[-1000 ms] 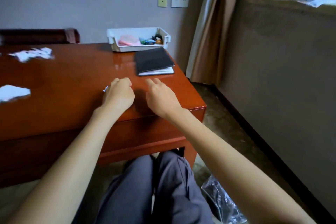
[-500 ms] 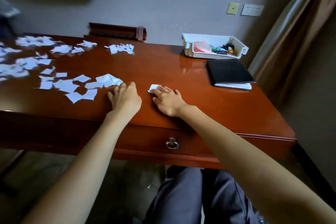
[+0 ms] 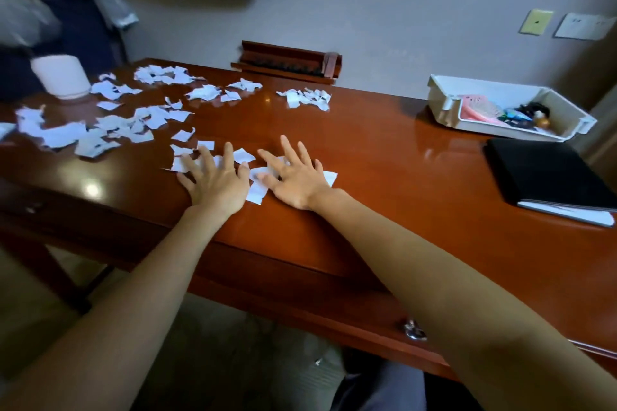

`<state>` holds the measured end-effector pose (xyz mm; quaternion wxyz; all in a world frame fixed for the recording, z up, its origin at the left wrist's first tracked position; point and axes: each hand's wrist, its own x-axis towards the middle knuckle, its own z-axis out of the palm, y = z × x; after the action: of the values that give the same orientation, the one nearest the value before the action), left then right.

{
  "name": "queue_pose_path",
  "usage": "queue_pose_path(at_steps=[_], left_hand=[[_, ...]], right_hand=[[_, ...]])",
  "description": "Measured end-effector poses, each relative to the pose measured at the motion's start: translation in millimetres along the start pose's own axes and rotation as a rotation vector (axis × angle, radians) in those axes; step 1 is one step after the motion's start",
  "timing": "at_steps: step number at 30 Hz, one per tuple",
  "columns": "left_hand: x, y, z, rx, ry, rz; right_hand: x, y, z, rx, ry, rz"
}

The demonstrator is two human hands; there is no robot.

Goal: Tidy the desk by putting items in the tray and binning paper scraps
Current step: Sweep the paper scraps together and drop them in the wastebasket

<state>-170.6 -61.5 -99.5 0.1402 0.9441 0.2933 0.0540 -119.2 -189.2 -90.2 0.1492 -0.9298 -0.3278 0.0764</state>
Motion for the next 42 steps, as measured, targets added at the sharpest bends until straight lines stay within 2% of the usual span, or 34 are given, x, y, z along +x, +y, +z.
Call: queue_pose_path(at_steps=[3,10,20,25,29,32,36,42], left_hand=[[10.9,0.8,2.4,0.056,-0.045,0.079],[6.5,17.1,11.3,0.102,-0.034,0.261],[-66.7,124.6,40.7,0.055,-0.002,0.459],[-99.9,159.5,45.3,-0.006,0.075,0.503],[-94.4,162.4,48.9,-0.006,0.034,0.518],[-80.7,162.6,51.9,0.063,-0.037,0.553],[-70.9,166.9,53.0,0.089,0.02,0.63],[-65.9,175.4,52.7,0.047,0.099,0.614]], right_hand=[[6.8,2.1,5.4,-0.051,-0.064,-0.002],[-13.3,43.4,-5.9,-0.05,0.007,0.036],[-113.2,135.1,-36.9,0.044,0.227,0.214],[-157.5,158.0,-56.0,-0.005,0.444,0.302],[-168.1,162.1,-51.3,-0.087,0.261,0.344],[-153.8,158.4,-45.7,-0.103,0.239,0.287],[-128.3,158.2,-43.2,-0.203,0.168,0.225],[-115.4,169.6,-44.0,-0.226,0.243,0.126]])
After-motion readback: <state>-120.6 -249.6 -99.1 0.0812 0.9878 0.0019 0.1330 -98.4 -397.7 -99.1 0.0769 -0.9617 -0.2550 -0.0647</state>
